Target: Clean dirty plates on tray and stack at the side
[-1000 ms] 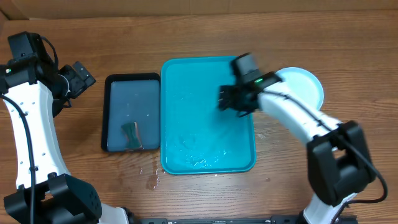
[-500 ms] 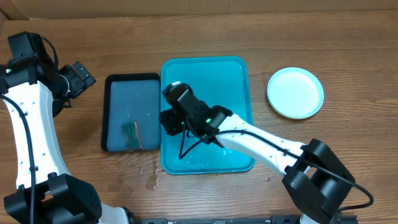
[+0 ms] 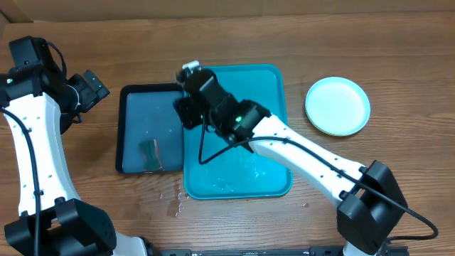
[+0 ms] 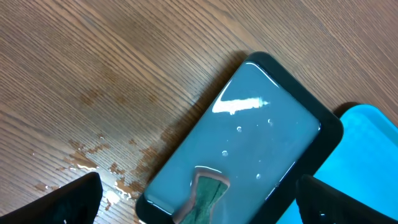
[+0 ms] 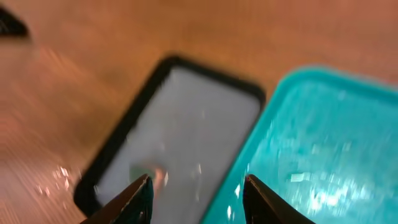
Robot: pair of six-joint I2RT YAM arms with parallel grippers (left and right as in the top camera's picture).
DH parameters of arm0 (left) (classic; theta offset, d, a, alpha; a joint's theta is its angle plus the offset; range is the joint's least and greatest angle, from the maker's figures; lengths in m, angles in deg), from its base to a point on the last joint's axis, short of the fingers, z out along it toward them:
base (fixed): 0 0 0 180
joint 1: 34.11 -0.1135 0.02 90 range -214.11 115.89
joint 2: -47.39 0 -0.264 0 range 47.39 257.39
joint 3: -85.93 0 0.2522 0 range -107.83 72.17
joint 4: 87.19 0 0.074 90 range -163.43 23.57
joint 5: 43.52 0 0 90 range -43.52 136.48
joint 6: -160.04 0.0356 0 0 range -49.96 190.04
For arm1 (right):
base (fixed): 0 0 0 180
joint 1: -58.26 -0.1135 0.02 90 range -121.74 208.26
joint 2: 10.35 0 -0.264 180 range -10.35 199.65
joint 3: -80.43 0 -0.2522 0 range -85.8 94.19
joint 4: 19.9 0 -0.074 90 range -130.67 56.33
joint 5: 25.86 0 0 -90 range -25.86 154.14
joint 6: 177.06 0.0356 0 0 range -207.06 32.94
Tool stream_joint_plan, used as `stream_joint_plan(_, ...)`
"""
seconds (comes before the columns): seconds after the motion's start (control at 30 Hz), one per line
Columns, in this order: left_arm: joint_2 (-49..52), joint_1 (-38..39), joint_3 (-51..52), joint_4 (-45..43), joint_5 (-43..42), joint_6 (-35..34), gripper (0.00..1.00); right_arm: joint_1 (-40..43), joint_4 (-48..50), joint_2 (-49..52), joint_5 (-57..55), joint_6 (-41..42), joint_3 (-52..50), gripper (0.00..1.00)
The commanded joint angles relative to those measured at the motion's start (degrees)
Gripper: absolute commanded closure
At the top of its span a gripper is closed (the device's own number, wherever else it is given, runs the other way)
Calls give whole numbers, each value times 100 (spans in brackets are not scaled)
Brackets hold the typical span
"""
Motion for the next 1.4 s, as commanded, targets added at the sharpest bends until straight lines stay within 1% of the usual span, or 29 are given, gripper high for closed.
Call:
stream_joint_plan(0.0,-72,2,-103,-11,37,-57,0,17,-33,389,201,-20,48,51)
stream_joint_plan(0.07,-72,2,-103,-11,37,-59,0,-4,-31,597,361,7,44,50)
stream_joint_plan(0.17,-72,2,-103,-11,37,-57,0,-68,-17,953,387,22,44,44)
stream_joint_plan(0.23,-72,2,-103,-11,37,-57,0,-122,2,1137,398,22,44,44)
stream_joint_plan(0.33,-72,0,-103,-9,39,-57,0,-146,24,1182,407,22,44,42)
stream_joint_plan(0.43,-72,0,-103,-11,37,-57,0,-144,24,1185,446,164,44,38)
stream_joint_plan(0.6,-72,2,-103,-11,37,-57,0,-66,-133,1102,426,173,68,36)
stream_joint_plan(0.77,-72,2,-103,-11,37,-57,0,352,-411,527,450,173,131,33)
stream_joint_plan(0.87,-72,2,-103,-11,37,-57,0,643,-866,238,439,144,131,25)
stream_joint_plan(0.97,-72,2,-103,-11,37,-57,0,1025,-1440,17,398,144,131,21)
stream_joint_plan(1.03,-72,2,-103,-11,37,-57,0,1300,-1784,-55,382,146,131,15)
stream_joint_plan(1.07,-72,2,-103,-11,37,-59,0,1478,-1989,-61,389,146,131,14)
stream_joint_plan(1.27,-72,2,-103,-11,37,-57,0,2297,-2955,-59,398,142,11,13)
stream_joint_plan(1.37,-72,2,-103,-11,37,-59,0,2555,-3139,-59,402,-13,-118,14)
